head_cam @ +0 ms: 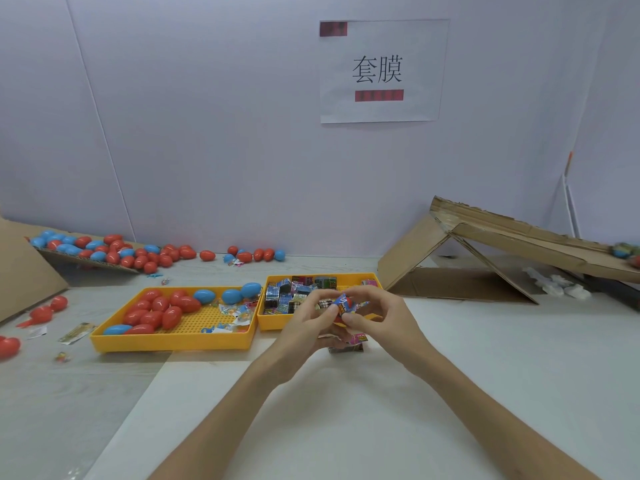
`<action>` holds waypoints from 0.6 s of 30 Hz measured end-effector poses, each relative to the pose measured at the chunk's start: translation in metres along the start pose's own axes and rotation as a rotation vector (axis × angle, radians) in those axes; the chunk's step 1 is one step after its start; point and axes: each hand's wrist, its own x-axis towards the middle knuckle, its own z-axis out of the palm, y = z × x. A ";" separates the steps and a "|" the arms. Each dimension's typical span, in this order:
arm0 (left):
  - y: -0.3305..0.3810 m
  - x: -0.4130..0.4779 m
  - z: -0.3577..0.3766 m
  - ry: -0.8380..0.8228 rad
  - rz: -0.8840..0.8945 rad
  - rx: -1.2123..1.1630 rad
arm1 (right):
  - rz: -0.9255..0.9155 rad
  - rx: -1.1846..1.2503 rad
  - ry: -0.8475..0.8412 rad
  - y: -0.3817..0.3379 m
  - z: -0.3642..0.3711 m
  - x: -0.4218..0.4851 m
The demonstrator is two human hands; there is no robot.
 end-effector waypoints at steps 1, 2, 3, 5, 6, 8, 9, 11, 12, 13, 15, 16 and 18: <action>-0.001 0.000 0.000 -0.002 0.005 0.003 | -0.005 -0.006 0.000 0.000 0.000 0.000; -0.001 0.000 0.000 0.002 0.011 0.005 | -0.009 -0.012 0.001 0.001 -0.001 0.000; -0.001 0.000 0.000 0.012 0.017 0.002 | -0.013 -0.019 0.000 0.001 -0.002 0.001; -0.001 0.001 0.000 0.044 0.025 -0.012 | -0.032 -0.036 -0.004 0.002 -0.004 0.002; 0.000 0.002 -0.001 0.064 0.025 -0.019 | -0.048 -0.046 -0.005 0.003 -0.005 0.002; 0.000 0.003 -0.001 0.098 0.011 -0.015 | -0.083 -0.078 -0.006 0.004 -0.005 0.002; 0.001 0.004 -0.001 0.108 0.005 -0.006 | -0.101 -0.105 -0.006 0.004 -0.005 0.001; 0.000 0.004 -0.001 0.114 0.001 0.013 | -0.138 -0.177 -0.004 0.005 -0.004 0.001; 0.000 0.004 -0.002 0.111 0.002 0.018 | -0.151 -0.200 -0.003 0.006 -0.004 0.000; -0.001 0.004 -0.002 0.105 0.004 0.022 | -0.159 -0.210 -0.003 0.006 -0.004 0.000; -0.002 0.004 -0.003 0.085 0.005 0.039 | -0.161 -0.212 -0.015 0.006 -0.005 0.000; -0.002 0.003 -0.003 0.070 0.003 0.052 | -0.160 -0.211 -0.026 0.007 -0.005 0.000; -0.003 0.002 -0.003 0.038 0.000 0.076 | -0.153 -0.211 -0.056 0.006 -0.007 0.000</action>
